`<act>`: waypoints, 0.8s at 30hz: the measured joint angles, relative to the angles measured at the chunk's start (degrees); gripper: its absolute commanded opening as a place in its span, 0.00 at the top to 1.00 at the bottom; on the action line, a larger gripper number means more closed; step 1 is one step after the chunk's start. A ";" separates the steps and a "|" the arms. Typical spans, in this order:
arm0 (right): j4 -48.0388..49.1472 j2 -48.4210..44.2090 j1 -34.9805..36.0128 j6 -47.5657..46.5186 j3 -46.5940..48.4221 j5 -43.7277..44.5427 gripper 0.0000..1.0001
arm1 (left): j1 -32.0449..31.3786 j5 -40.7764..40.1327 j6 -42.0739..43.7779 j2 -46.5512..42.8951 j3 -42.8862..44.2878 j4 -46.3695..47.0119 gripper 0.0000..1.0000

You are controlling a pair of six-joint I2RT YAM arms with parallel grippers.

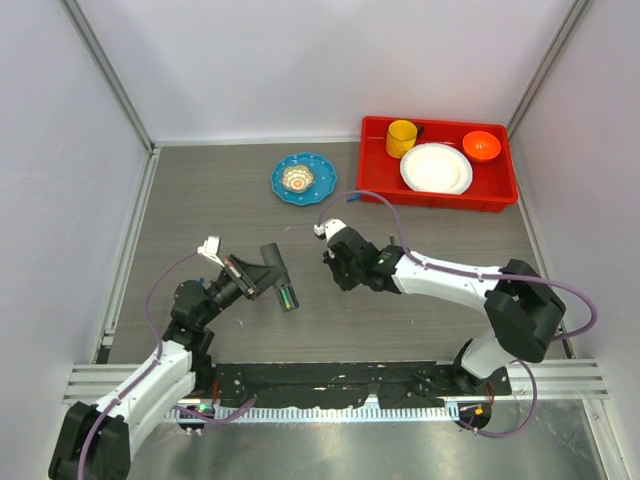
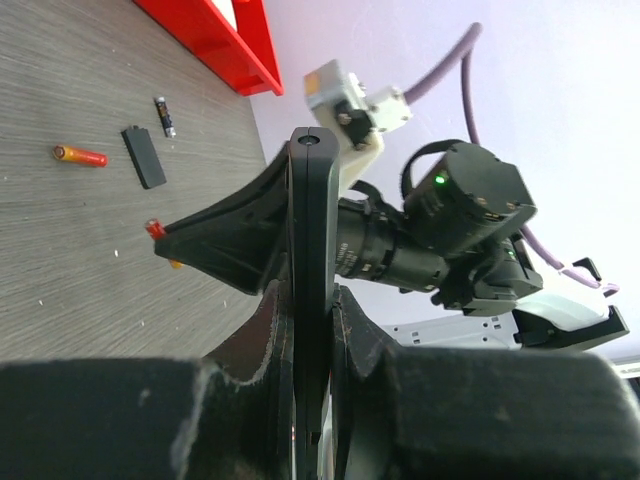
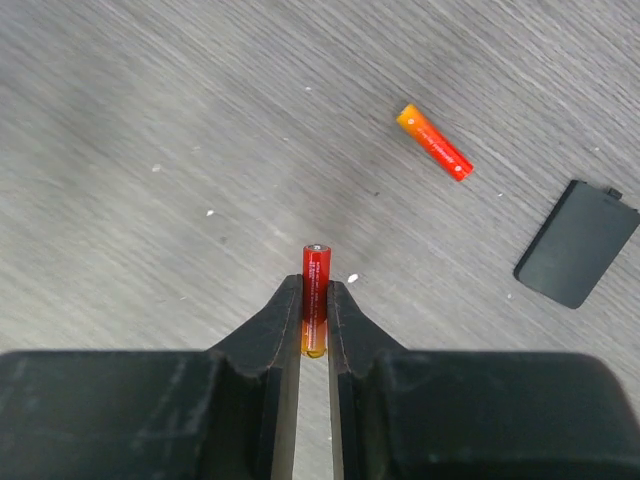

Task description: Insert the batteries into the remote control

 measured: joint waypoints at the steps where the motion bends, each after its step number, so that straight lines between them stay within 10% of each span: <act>1: 0.11 0.70 -0.02 -0.68 -0.07 0.26 0.99 | 0.00 0.00 0.00 -0.11 0.00 0.00 1.00; 17: 4.68 14.49 -0.50 -18.58 4.28 2.91 0.98 | 0.00 -0.39 0.07 -4.33 -0.39 -0.11 1.00; 24: 5.66 16.76 -1.09 -23.23 6.73 1.22 0.70 | 0.00 -0.48 0.28 -4.57 -0.44 -0.09 1.00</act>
